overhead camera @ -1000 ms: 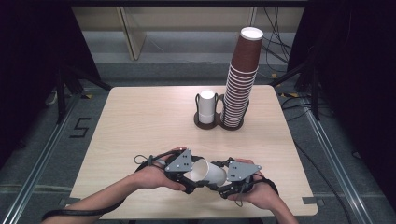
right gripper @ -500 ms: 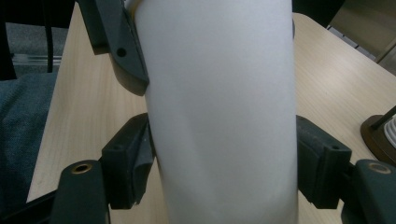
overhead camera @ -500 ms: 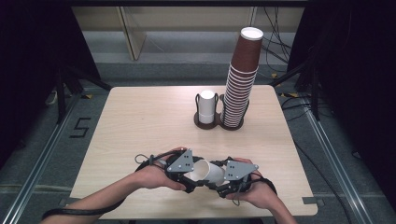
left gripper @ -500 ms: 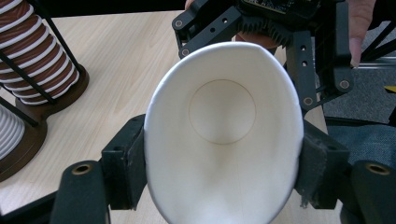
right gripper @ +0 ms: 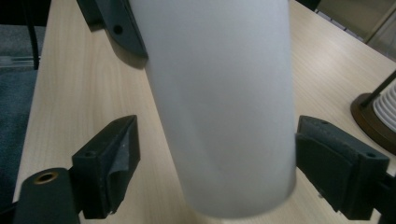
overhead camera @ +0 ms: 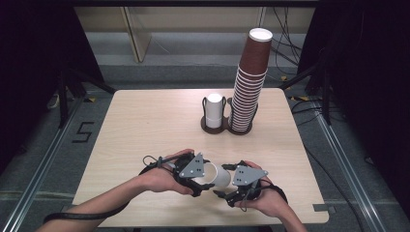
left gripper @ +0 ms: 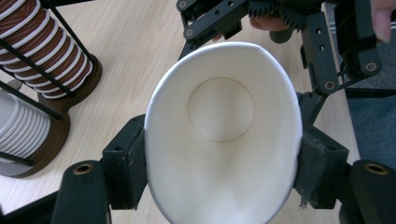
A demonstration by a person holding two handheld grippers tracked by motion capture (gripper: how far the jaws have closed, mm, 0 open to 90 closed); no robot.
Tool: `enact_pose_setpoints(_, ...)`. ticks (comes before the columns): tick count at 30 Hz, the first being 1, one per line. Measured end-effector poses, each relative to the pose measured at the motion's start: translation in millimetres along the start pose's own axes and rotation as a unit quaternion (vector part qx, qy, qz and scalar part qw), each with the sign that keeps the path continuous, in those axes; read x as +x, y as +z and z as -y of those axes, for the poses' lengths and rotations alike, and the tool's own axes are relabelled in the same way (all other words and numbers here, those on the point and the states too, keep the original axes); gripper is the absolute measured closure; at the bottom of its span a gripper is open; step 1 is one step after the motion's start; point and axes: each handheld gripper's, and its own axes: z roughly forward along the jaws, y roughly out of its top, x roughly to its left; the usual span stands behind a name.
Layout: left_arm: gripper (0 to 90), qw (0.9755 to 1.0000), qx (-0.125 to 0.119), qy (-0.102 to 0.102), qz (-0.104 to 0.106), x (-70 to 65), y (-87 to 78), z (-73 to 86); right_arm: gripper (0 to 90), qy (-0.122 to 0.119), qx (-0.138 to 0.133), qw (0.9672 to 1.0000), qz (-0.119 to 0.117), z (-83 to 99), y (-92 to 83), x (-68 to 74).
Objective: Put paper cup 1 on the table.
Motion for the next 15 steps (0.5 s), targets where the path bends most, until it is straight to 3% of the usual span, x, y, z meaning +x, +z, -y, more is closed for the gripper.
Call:
enact_pose_setpoints(2,30.2,1.0,0.005,-0.001,-0.002,1.4,-0.7,-1.7,15.2,0.009,0.006,0.9999,0.006,3.6,-2.5,0.0)
enact_pose_setpoints(9,30.3,0.9979,0.06,0.022,-0.007,6.0,-3.8,-6.9,15.0,0.015,0.016,0.9994,0.026,8.7,-9.0,-3.9)
enact_pose_setpoints(15,30.5,0.9931,0.11,0.042,0.002,11.2,-5.7,-11.5,15.2,0.025,0.021,0.9992,0.023,10.2,-9.4,-1.8)
